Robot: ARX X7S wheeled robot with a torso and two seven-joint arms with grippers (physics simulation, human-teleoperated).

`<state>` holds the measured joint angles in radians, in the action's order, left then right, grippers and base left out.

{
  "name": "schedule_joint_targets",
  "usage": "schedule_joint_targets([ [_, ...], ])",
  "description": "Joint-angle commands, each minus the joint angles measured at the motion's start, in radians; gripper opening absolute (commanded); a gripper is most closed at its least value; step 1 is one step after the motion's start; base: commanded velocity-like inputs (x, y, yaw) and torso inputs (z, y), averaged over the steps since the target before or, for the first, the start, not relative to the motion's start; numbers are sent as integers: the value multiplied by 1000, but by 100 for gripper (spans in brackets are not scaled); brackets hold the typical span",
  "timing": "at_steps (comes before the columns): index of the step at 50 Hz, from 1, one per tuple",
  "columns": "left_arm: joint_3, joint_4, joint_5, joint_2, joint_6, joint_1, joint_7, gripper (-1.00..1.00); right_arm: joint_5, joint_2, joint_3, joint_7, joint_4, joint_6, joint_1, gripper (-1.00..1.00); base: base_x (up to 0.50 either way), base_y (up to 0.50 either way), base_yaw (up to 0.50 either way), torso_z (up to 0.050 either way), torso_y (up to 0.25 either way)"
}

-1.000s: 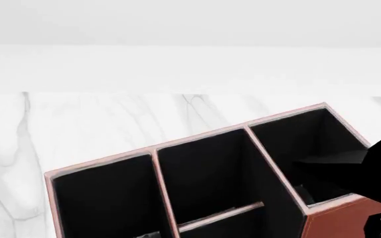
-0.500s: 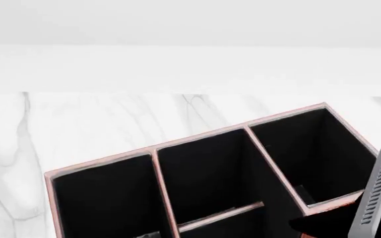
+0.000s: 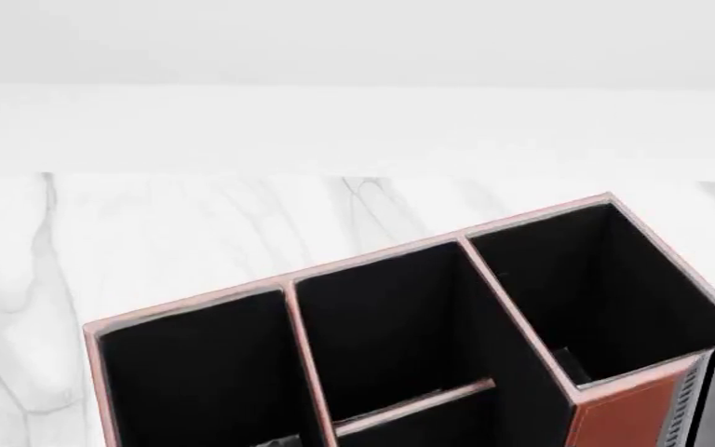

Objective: Pick up the book and place it in the front compartment of the caddy.

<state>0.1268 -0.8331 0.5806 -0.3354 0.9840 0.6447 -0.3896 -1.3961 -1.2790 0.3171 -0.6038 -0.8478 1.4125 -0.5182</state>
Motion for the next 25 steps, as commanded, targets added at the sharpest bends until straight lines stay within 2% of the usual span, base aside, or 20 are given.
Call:
schedule_joint_targets([
  [1, 30, 8, -20, 22, 8, 1, 25, 100, 83, 27, 63, -57, -41, 13, 112, 100, 0, 0, 0, 0, 0],
  [16, 27, 7, -11, 18, 8, 5, 17, 100, 203, 30, 128, -115, -76, 11, 291, 100, 0, 0, 0, 0, 0],
  [25, 23, 10, -11, 15, 0, 0, 14, 100, 256, 36, 69, -118, -79, -28, 332, 100, 0, 0, 0, 0, 0],
])
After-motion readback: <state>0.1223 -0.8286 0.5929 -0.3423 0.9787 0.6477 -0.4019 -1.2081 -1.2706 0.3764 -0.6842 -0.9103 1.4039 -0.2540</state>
